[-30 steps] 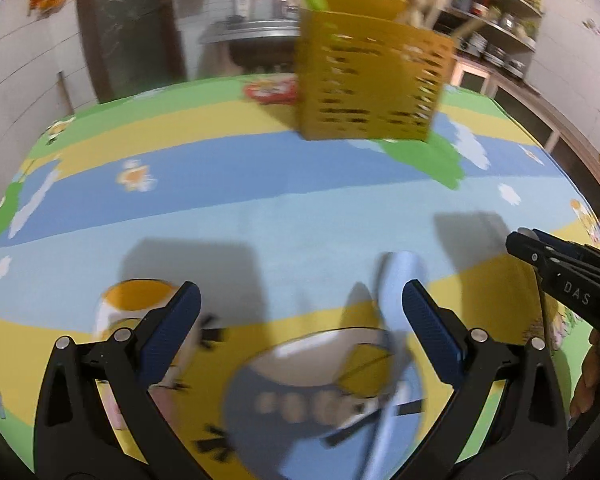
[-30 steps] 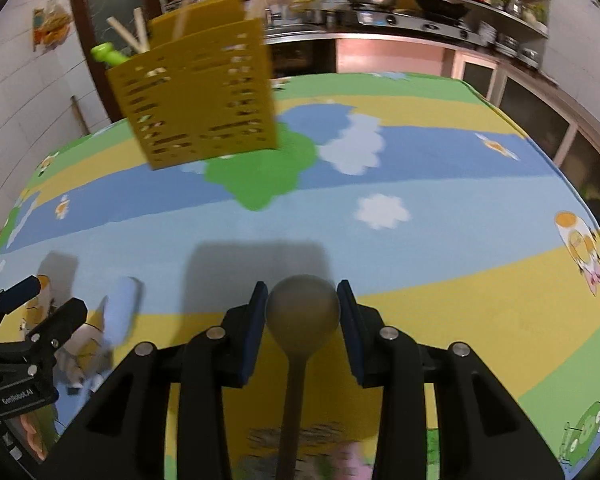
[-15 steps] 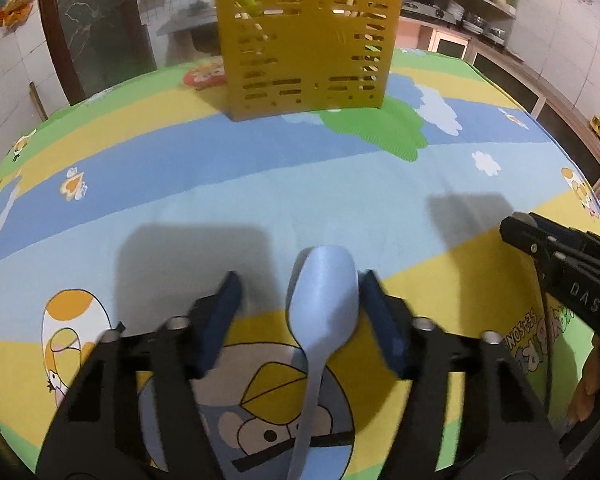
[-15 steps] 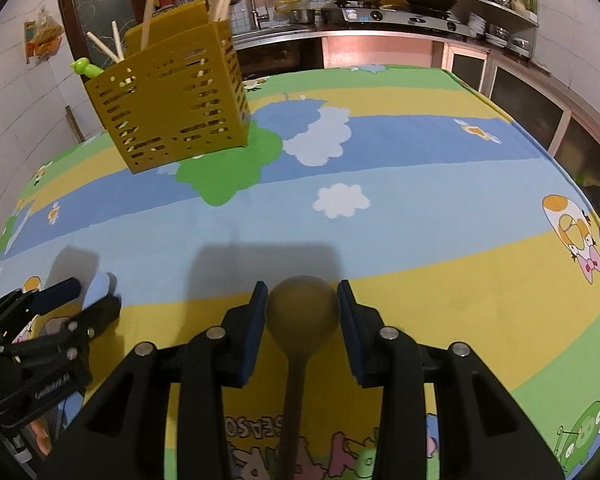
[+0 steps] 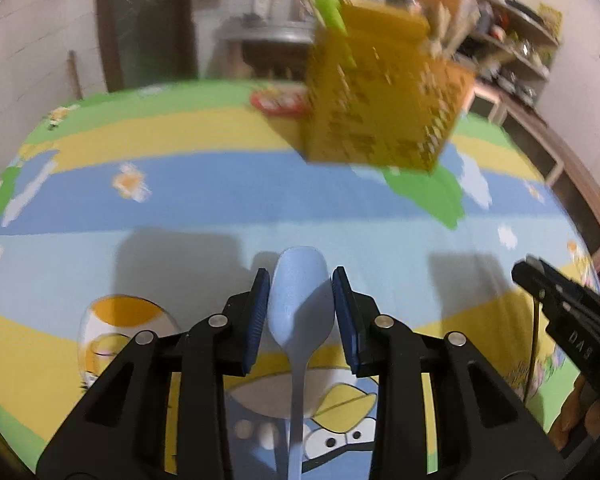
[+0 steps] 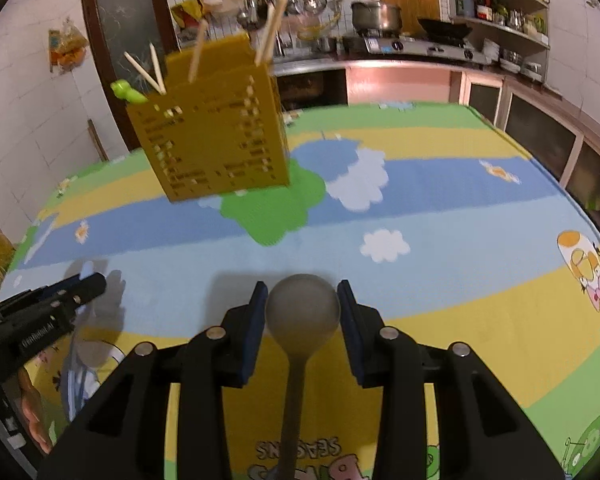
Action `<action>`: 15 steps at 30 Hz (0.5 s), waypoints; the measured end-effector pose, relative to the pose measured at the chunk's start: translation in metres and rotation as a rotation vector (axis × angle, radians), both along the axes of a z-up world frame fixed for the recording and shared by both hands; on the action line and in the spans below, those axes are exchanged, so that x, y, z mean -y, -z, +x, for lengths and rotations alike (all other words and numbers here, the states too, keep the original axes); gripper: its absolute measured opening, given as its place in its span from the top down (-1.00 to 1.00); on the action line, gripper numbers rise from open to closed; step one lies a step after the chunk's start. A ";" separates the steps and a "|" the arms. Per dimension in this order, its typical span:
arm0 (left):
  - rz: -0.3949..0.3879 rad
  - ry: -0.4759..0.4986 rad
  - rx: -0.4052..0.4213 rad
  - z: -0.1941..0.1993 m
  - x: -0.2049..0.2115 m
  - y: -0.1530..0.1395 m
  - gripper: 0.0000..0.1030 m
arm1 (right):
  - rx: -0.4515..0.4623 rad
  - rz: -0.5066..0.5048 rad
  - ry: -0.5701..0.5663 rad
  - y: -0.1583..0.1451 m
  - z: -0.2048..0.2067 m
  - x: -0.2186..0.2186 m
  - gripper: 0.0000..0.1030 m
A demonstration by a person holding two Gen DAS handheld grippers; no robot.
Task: Organize utensils
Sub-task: 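Close the left gripper on the light blue spoon, then lift both spoons with both grippers and carry them over the caddy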
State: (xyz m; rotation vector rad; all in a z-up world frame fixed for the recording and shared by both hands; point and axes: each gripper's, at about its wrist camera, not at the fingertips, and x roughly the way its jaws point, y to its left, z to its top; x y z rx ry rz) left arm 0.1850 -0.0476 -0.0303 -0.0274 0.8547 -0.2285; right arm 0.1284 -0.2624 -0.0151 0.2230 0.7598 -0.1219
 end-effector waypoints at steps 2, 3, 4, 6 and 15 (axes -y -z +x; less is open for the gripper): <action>-0.001 -0.020 0.054 -0.005 -0.006 -0.013 0.39 | 0.046 -0.009 -0.006 -0.008 -0.003 -0.003 0.30; 0.001 -0.029 0.079 -0.008 -0.007 -0.018 0.39 | 0.066 -0.017 -0.007 -0.012 -0.004 -0.004 0.30; 0.012 -0.041 0.119 -0.013 -0.008 -0.025 0.39 | 0.095 -0.025 -0.010 -0.017 -0.007 -0.006 0.30; 0.033 -0.058 0.196 -0.022 -0.009 -0.038 0.39 | 0.135 -0.032 -0.014 -0.025 -0.011 -0.007 0.30; 0.021 -0.083 0.348 -0.048 -0.015 -0.066 0.39 | 0.299 -0.089 -0.029 -0.053 -0.035 -0.017 0.30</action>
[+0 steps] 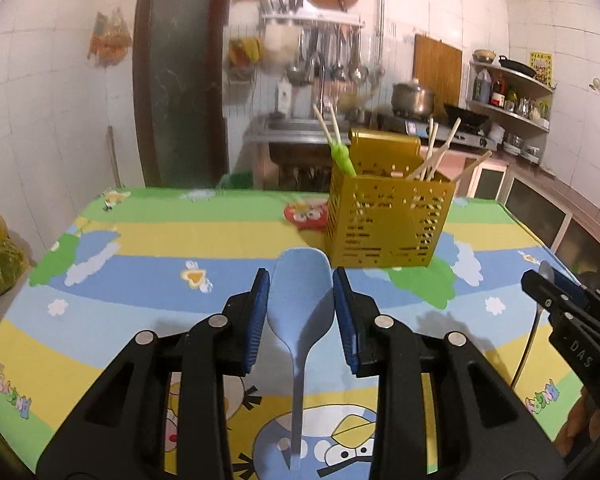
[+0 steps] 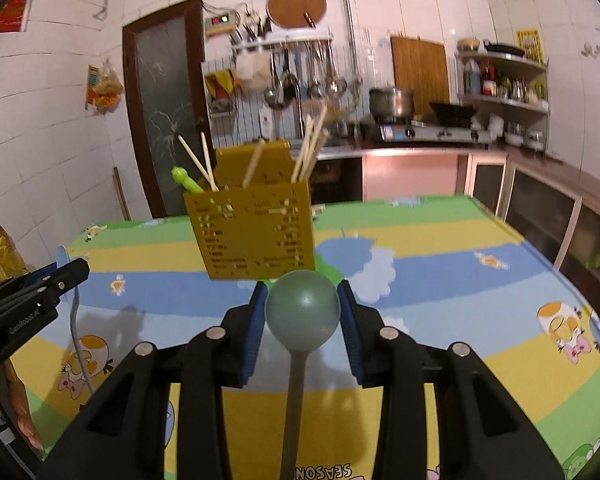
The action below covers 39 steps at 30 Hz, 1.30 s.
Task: Organize utensils
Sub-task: 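Lift both spoons with both grippers and carry them over the caddy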
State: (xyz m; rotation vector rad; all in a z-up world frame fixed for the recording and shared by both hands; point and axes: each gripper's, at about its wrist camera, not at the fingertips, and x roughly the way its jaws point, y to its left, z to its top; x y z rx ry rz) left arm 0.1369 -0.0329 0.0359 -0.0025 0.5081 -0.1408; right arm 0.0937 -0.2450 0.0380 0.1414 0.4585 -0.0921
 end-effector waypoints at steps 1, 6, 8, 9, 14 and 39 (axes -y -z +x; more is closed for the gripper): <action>-0.001 -0.002 0.012 -0.003 -0.001 -0.001 0.39 | 0.010 -0.005 -0.001 -0.002 -0.002 -0.001 0.30; -0.014 -0.002 0.023 -0.008 -0.003 -0.002 0.39 | 0.029 -0.014 -0.013 -0.004 -0.007 -0.004 0.30; -0.014 -0.004 0.033 -0.010 -0.004 -0.002 0.39 | 0.031 -0.021 -0.016 -0.004 -0.008 -0.006 0.30; -0.013 -0.004 0.036 -0.010 -0.005 -0.003 0.39 | 0.032 -0.024 -0.016 -0.004 -0.007 -0.007 0.30; -0.021 -0.005 0.060 -0.011 -0.007 -0.008 0.39 | 0.036 -0.034 -0.018 -0.005 -0.007 -0.011 0.30; -0.152 0.097 0.362 0.086 0.046 -0.164 0.39 | 0.332 -0.041 0.016 -0.152 0.106 0.027 0.31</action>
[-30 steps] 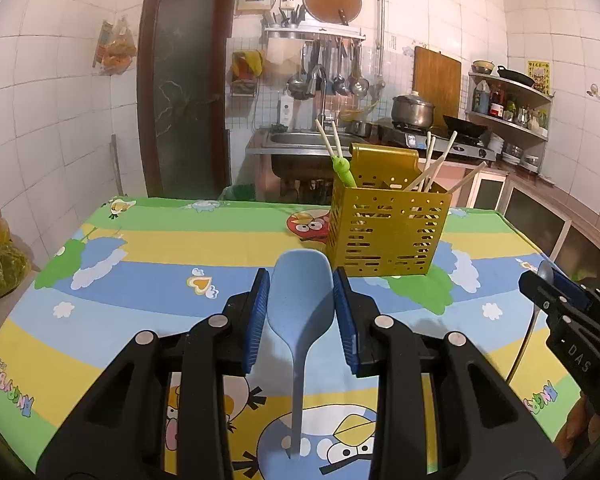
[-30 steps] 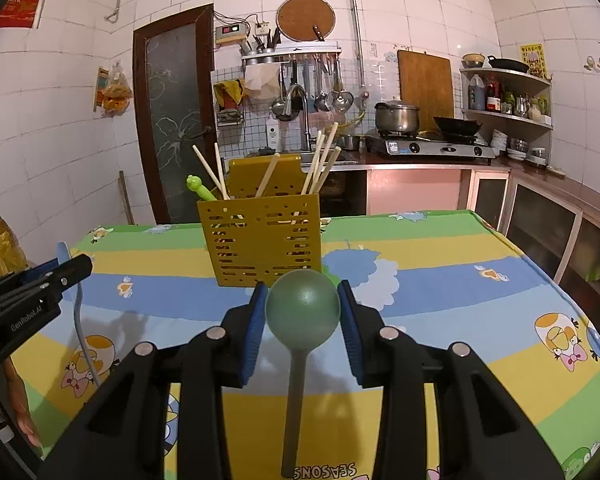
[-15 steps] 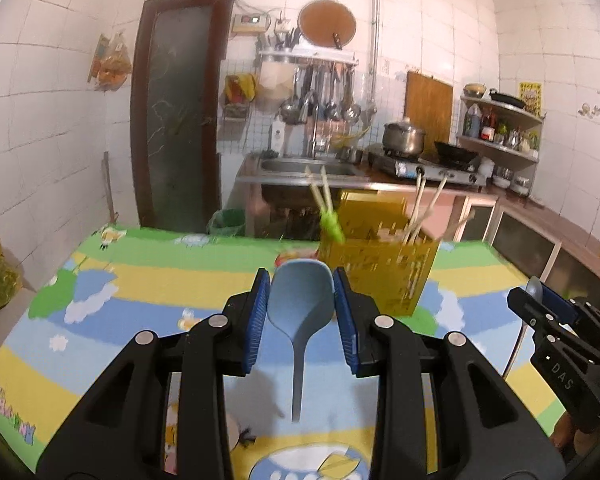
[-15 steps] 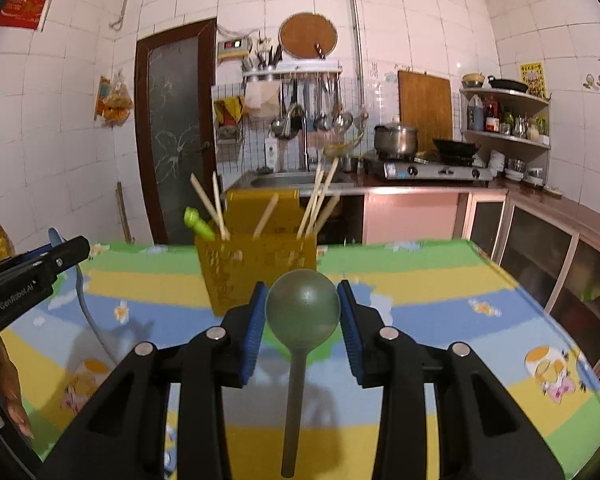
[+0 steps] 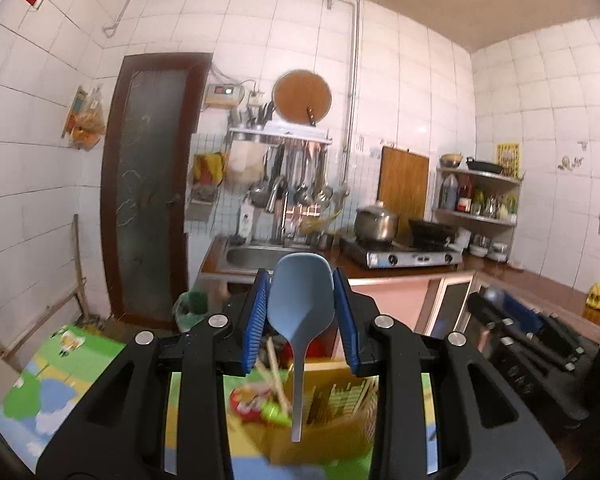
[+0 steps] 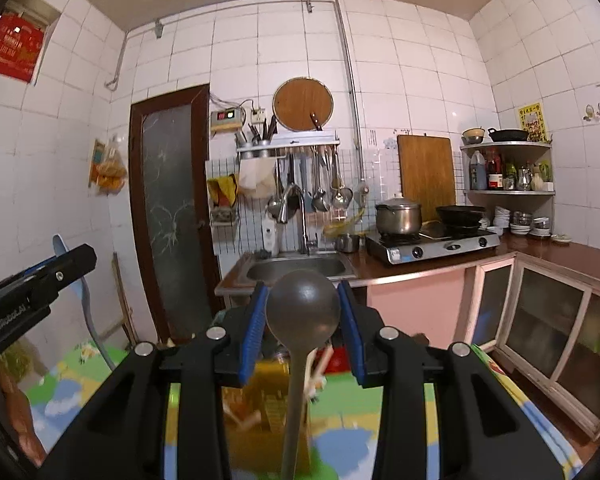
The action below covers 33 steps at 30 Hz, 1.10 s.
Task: Organize utensils
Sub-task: 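Lift both spoons with both grippers and carry them over the caddy, then open both grippers to drop the spoons into the caddy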
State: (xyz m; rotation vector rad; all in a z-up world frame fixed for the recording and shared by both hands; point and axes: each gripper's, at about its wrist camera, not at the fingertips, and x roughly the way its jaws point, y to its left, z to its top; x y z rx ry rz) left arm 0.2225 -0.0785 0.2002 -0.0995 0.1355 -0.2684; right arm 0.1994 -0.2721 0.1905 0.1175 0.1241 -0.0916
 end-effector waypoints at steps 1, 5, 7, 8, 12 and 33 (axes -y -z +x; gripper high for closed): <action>-0.005 0.001 0.005 0.011 0.004 -0.001 0.39 | 0.005 0.007 0.000 0.000 0.009 0.001 0.31; -0.003 0.008 -0.010 0.049 0.019 0.010 0.39 | 0.003 0.030 -0.005 0.010 0.049 0.002 0.31; 0.001 0.010 -0.032 0.066 0.024 0.021 0.39 | -0.007 0.035 -0.014 0.021 0.066 0.001 0.31; 0.002 0.012 -0.045 0.076 0.027 0.029 0.39 | -0.018 0.037 -0.017 0.029 0.077 0.000 0.31; 0.004 0.022 -0.102 0.101 0.033 0.059 0.39 | -0.063 0.052 -0.035 0.057 0.100 0.000 0.31; 0.109 -0.035 -0.181 0.038 -0.019 0.070 -0.90 | -0.209 0.023 0.002 0.063 0.045 0.009 -0.57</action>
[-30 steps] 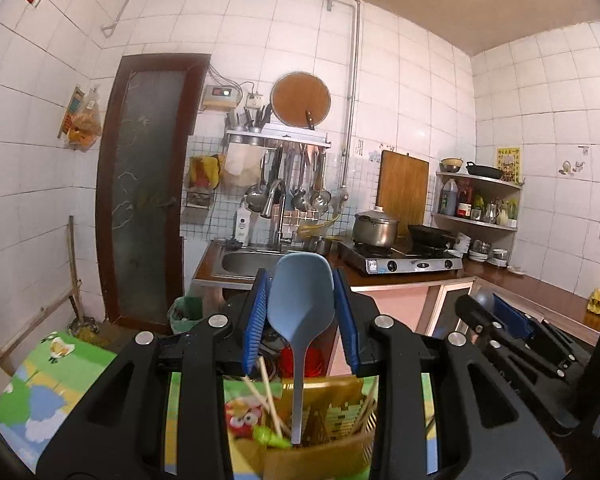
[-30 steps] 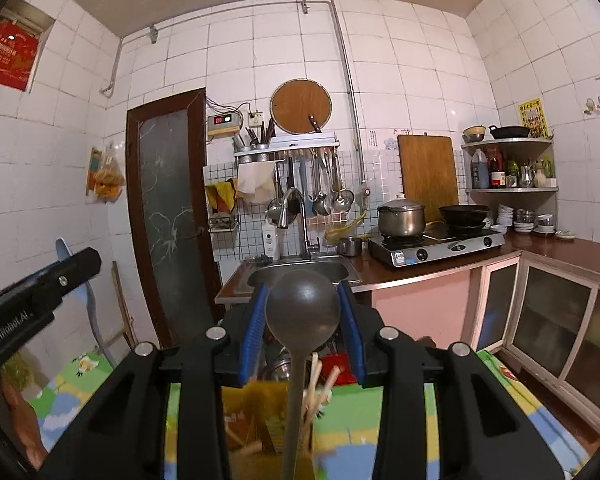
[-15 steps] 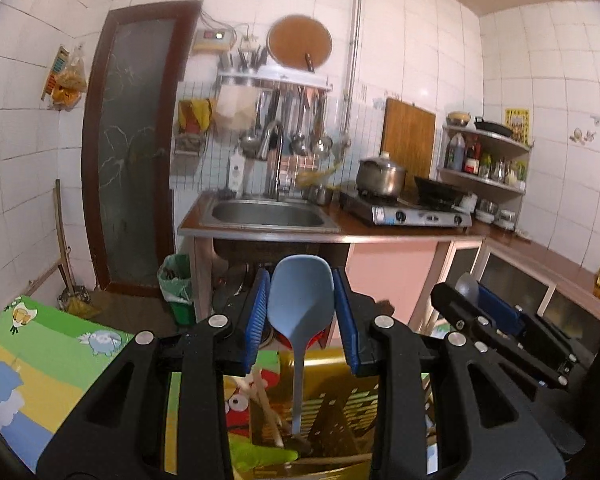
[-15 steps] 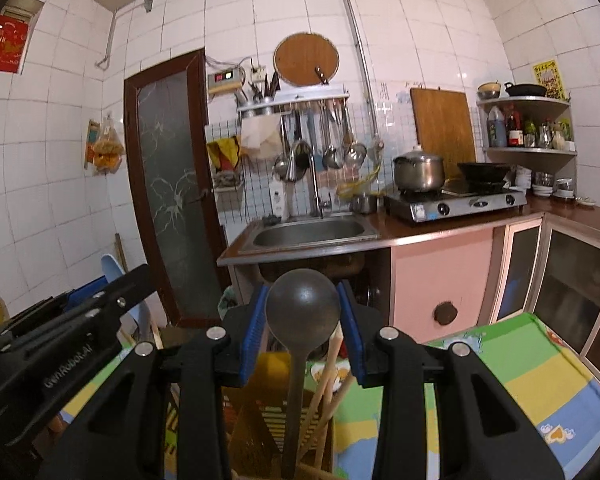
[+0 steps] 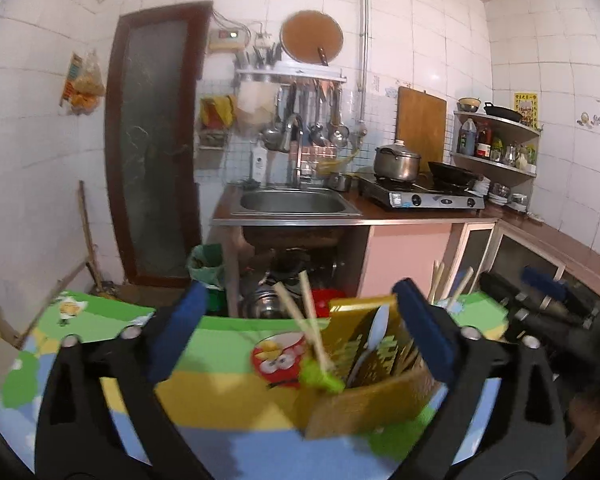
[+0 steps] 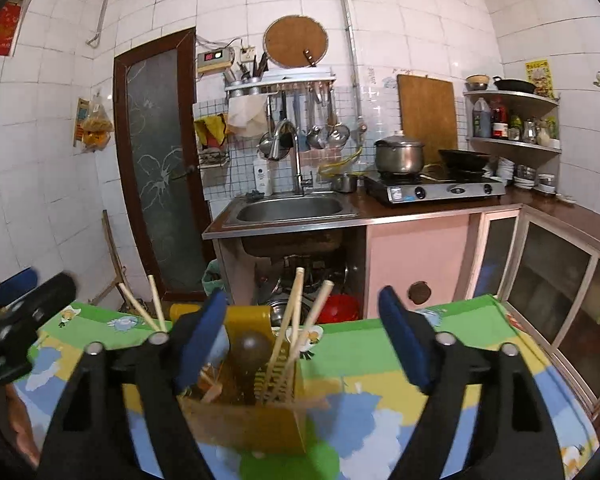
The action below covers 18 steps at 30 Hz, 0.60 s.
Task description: Organize utensils
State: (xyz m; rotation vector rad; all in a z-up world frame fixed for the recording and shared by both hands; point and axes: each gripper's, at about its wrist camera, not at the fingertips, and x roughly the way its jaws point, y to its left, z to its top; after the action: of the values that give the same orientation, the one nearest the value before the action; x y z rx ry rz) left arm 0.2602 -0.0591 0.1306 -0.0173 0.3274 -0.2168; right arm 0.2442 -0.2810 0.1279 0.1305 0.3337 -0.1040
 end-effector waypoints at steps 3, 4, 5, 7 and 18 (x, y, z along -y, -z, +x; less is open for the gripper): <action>0.012 -0.020 0.004 -0.034 -0.016 0.001 -0.90 | 0.006 -0.003 0.004 -0.004 -0.035 -0.001 -0.76; 0.014 -0.027 -0.009 -0.047 -0.023 0.005 -0.90 | 0.003 -0.002 0.004 -0.001 -0.051 -0.002 -0.82; 0.011 -0.031 -0.023 -0.058 -0.029 0.009 -0.90 | 0.001 0.004 0.005 0.003 -0.063 -0.004 -0.88; 0.014 -0.038 -0.045 -0.075 -0.036 0.018 -0.90 | -0.014 0.020 0.003 0.016 -0.086 -0.007 -0.89; 0.088 -0.072 -0.071 -0.175 -0.056 0.101 -0.90 | -0.091 0.021 -0.005 0.097 -0.176 -0.036 -0.91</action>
State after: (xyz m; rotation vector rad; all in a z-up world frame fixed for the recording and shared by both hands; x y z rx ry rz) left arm 0.0850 -0.0029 0.0298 0.0503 0.4059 -0.1306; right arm 0.0682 -0.2450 0.0307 0.1461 0.4258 -0.1017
